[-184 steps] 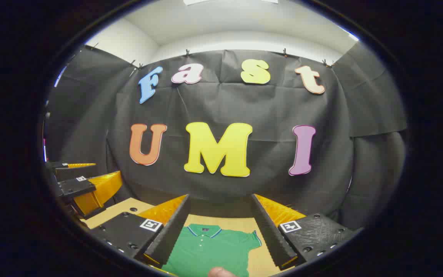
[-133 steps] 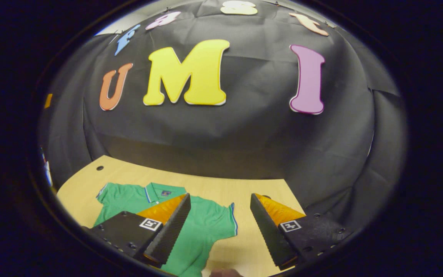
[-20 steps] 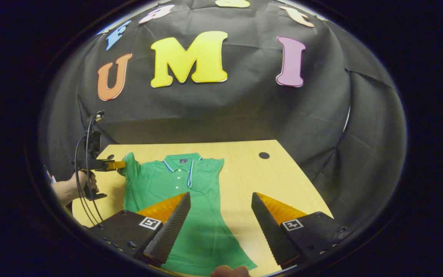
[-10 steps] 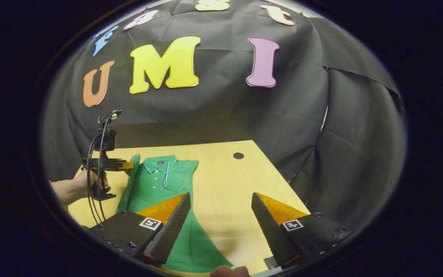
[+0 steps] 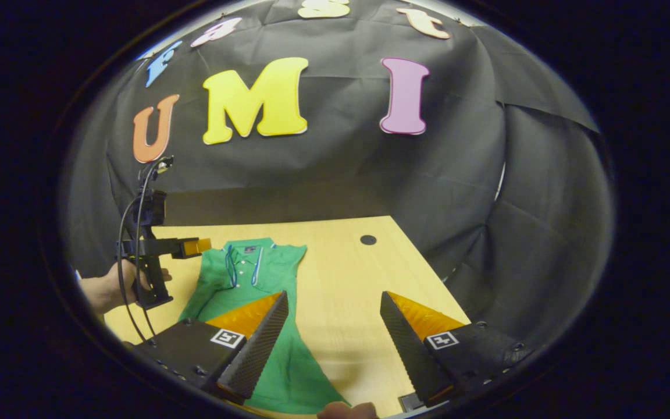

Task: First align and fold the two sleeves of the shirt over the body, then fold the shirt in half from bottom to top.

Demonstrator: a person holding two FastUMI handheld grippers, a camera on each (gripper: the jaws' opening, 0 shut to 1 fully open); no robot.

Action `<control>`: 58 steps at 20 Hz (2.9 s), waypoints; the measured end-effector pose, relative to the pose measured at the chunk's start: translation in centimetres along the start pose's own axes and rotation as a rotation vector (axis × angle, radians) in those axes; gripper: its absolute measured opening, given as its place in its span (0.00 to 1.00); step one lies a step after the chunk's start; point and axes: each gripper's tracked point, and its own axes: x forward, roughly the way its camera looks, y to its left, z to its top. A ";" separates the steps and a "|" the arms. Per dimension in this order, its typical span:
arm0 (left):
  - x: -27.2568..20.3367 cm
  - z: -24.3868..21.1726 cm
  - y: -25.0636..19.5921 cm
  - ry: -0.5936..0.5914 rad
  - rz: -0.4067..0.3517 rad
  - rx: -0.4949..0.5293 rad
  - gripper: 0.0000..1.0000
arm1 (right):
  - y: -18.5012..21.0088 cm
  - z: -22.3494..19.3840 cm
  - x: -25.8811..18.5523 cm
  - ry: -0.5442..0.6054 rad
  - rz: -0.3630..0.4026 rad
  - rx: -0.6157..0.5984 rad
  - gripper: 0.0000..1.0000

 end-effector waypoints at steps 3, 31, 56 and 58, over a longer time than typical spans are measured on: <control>-4.4 1.5 0.7 -0.066 0.006 0.006 1.00 | 2.1 0.7 -0.2 -0.027 0.063 -0.043 0.97; -28.4 -28.3 1.6 0.634 -0.056 -0.030 1.00 | -0.1 -22.2 -3.1 0.540 0.228 -0.251 0.96; -28.7 -30.7 1.5 0.752 0.069 0.021 0.58 | -0.7 -29.1 -1.7 0.762 0.211 -0.261 0.36; -28.6 -30.7 1.3 0.751 0.046 0.001 0.27 | -0.3 -29.2 -1.6 0.766 0.220 -0.261 0.25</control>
